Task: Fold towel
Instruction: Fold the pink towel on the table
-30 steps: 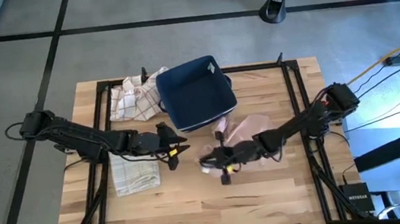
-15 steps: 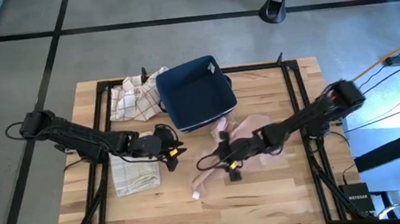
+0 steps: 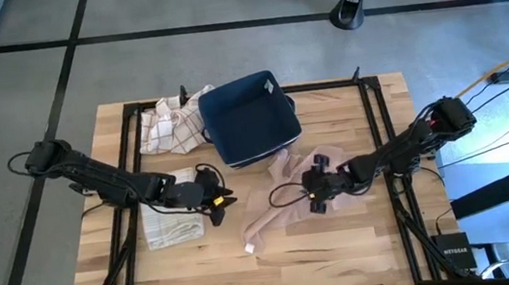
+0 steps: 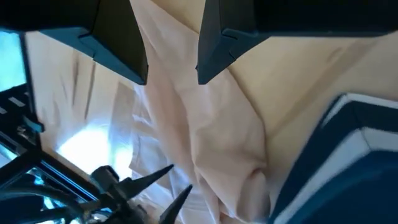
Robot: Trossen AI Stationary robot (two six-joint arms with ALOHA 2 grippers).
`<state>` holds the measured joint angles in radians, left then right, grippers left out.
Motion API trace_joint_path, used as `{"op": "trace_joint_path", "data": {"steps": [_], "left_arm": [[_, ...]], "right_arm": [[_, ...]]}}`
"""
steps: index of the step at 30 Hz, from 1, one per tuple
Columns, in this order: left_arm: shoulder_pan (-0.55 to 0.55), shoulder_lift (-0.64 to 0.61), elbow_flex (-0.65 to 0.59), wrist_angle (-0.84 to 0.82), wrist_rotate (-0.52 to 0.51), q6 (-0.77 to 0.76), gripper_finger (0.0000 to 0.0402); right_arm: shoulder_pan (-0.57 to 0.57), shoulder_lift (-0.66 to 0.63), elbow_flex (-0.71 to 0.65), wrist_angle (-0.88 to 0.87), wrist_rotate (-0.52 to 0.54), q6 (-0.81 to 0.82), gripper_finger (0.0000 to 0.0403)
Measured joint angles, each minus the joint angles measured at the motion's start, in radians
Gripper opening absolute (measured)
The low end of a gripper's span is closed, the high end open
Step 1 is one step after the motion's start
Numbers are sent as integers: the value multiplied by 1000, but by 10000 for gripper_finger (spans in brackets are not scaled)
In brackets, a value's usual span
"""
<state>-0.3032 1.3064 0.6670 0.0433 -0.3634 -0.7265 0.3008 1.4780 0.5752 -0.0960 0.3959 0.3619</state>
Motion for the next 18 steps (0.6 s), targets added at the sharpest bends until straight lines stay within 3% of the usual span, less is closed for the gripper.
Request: {"op": "trace_joint_path", "data": {"steps": [4,11,18], "left_arm": [[-27,8,0,2,-16,-28,133],[-46,96,0,19,-35,-76,133],[-47,233,0,138,-34,-69,133]], "right_arm": [[18,0,-86,108,-124,92,193],[155,14,-123,260,-185,236,180],[257,119,-122,643,-188,287,179]]}}
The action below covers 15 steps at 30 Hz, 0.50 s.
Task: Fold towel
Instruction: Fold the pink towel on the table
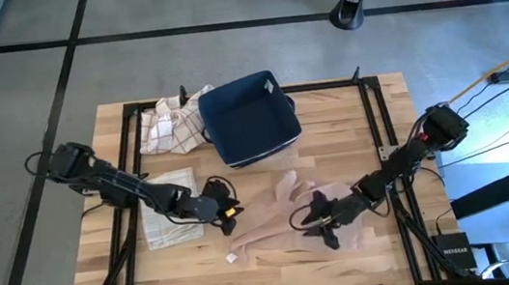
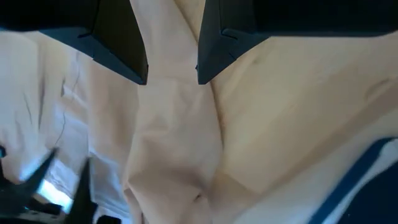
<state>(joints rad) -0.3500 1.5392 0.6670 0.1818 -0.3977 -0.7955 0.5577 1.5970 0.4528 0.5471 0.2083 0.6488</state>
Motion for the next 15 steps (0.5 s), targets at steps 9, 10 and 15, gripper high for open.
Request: {"op": "trace_joint_path", "data": {"steps": [9,10,15], "left_arm": [[0,102,0,101,3,14,133],[0,108,0,101,3,14,133],[-2,110,0,94,3,16,133]], "right_arm": [[-56,-122,163,-313,88,-398,179],[-69,-139,188,-410,144,-446,179],[-148,-163,295,-843,485,-641,179]]}}
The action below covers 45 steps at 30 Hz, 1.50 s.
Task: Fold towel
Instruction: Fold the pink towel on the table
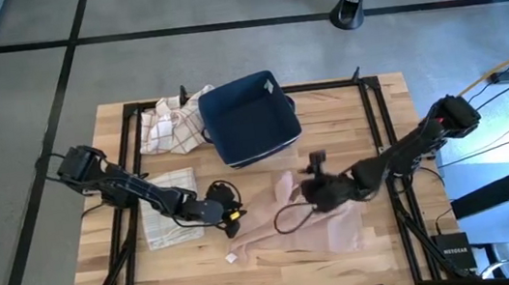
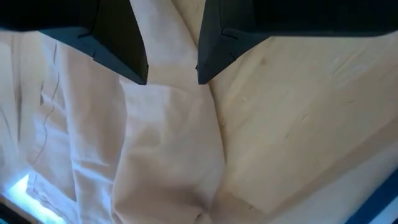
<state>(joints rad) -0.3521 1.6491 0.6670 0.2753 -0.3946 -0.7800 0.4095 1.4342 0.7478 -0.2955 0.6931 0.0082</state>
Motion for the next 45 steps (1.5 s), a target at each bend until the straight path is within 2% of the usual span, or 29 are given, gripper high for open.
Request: {"op": "trace_joint_path", "data": {"steps": [2,6,11,15,22,29,33,38,41,45], "left_arm": [[-2,-2,0,-1,0,3,133],[-2,-2,0,-3,0,3,133],[-2,-2,0,-2,-1,22,133],[-1,-2,0,-1,-1,22,133],[-1,-2,0,-2,-1,22,133],[-1,-2,0,-2,-4,32,133],[-1,-2,0,-3,-6,34,133],[-7,-4,8,34,17,47,133],[-24,-3,60,56,53,114,133],[-48,56,162,-36,58,239,133]], "right_arm": [[-50,1,-1,-93,17,-52,179],[-152,8,-61,-96,-122,-76,179],[-221,49,-117,89,-182,-223,179],[-255,112,-121,233,-327,-286,179],[-240,191,-122,408,-443,-361,179],[-233,208,-121,654,-462,-345,178],[-233,262,-120,771,-451,-302,178],[-225,250,-82,683,-444,-244,178],[-218,208,-64,621,-462,-194,178],[-211,185,-64,561,-487,-130,178]]}}
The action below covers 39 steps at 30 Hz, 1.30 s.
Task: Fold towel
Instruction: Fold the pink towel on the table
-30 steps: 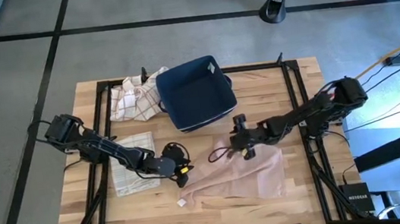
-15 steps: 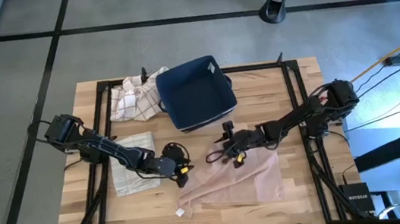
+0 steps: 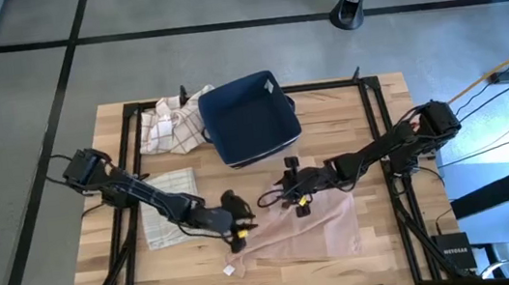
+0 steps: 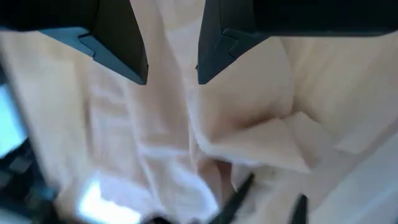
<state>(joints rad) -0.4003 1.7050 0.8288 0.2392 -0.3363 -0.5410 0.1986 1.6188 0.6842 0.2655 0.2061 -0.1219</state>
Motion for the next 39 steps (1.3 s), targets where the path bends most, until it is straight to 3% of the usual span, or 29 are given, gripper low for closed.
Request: {"op": "trace_joint_path", "data": {"steps": [5,12,16,18,20,23,30,34,39], "left_arm": [[12,124,129,-111,-82,61,133],[29,210,222,-147,-87,174,125],[35,213,221,-174,-100,157,70],[36,200,221,-216,-132,128,26],[34,169,220,-258,-181,90,10],[35,108,222,-346,-236,17,16],[75,56,220,-583,-256,-113,3],[93,56,208,-566,-246,-162,16],[120,55,208,-466,-181,-106,50]], "right_arm": [[-2,11,0,-54,-1,63,178],[-2,16,-6,-113,-1,97,178],[-2,16,-8,-113,-2,114,178],[1,16,-8,-112,-23,121,178],[12,16,-8,-119,-42,132,178],[46,16,-8,-166,-40,151,178],[114,15,-8,-324,53,279,178],[139,14,-7,-367,113,376,178],[142,14,-7,-376,136,406,178]]}}
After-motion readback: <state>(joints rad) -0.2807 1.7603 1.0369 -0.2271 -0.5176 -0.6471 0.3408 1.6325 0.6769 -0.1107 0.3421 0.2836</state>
